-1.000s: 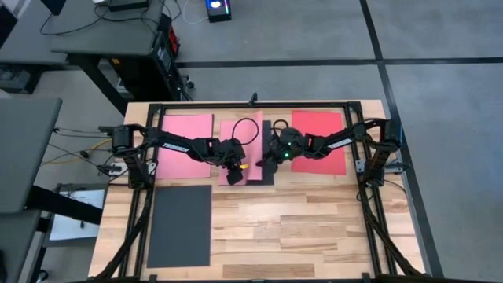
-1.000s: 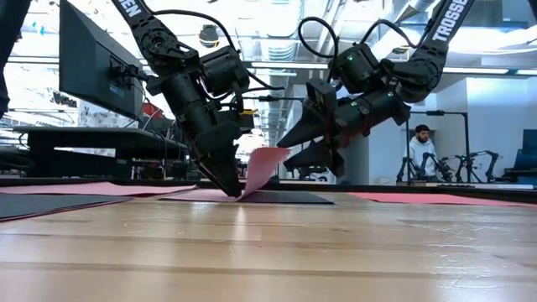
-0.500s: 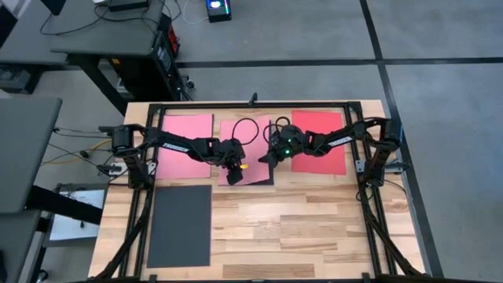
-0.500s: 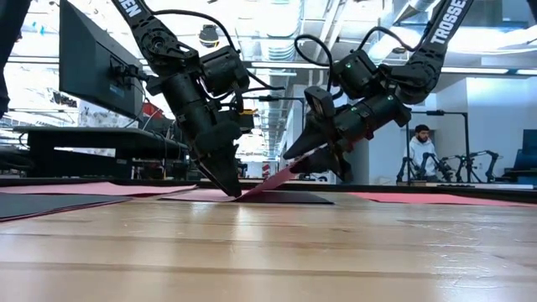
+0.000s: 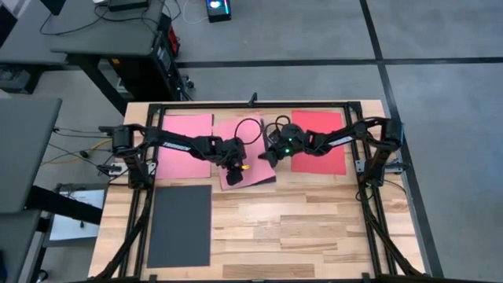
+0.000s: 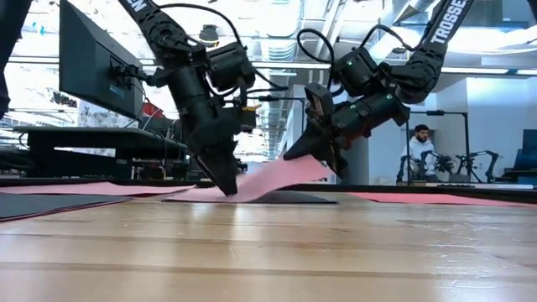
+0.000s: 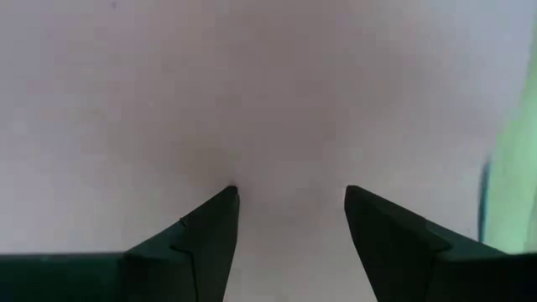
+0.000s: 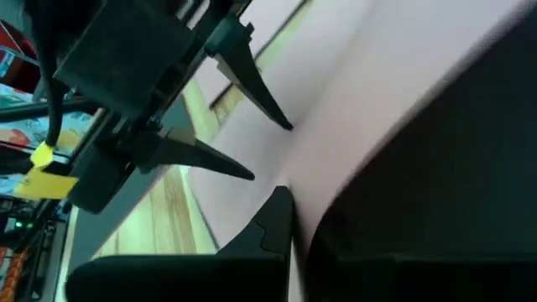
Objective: Organize paper
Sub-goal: Move the pink paper to the bottom right of the table
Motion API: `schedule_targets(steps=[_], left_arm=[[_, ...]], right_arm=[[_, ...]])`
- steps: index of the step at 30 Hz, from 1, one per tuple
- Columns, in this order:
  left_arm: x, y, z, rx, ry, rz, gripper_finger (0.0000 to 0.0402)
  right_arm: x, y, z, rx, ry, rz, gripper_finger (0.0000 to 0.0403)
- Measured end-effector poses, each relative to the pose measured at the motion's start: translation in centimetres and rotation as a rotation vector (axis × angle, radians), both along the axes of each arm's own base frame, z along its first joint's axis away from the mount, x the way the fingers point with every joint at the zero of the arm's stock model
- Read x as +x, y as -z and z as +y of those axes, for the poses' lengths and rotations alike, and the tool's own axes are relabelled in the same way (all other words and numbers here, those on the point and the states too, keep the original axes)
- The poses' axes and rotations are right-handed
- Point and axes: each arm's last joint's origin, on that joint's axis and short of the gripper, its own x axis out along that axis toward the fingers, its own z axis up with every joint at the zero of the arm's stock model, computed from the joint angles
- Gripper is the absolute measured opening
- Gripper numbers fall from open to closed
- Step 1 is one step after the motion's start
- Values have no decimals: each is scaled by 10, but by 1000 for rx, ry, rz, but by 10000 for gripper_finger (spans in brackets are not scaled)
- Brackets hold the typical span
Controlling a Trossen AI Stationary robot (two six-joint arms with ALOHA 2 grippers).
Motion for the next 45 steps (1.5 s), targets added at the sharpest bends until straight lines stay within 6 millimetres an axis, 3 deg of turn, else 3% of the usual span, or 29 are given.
schedule_targets(steps=[7,13,17,24,28,35,45], left_arm=[[-5,-28,-7,85,-21,-15,201],[-16,-58,-19,178,-43,-68,201],[-22,-74,-27,225,-53,-112,201],[-22,-76,-43,212,-26,-129,201],[-21,-74,-55,192,-13,-132,201],[-19,-76,-81,148,15,-180,201],[-18,-80,-112,108,76,-250,201]], right_arm=[[-10,-36,7,-15,-11,-45,0],[-32,-68,27,-28,-21,15,0],[-49,-91,53,-45,-31,35,0],[-87,-124,115,0,-9,-1,0],[-119,-115,151,69,80,68,0],[-165,-70,204,230,274,219,0],[-180,-14,260,384,446,396,0]])
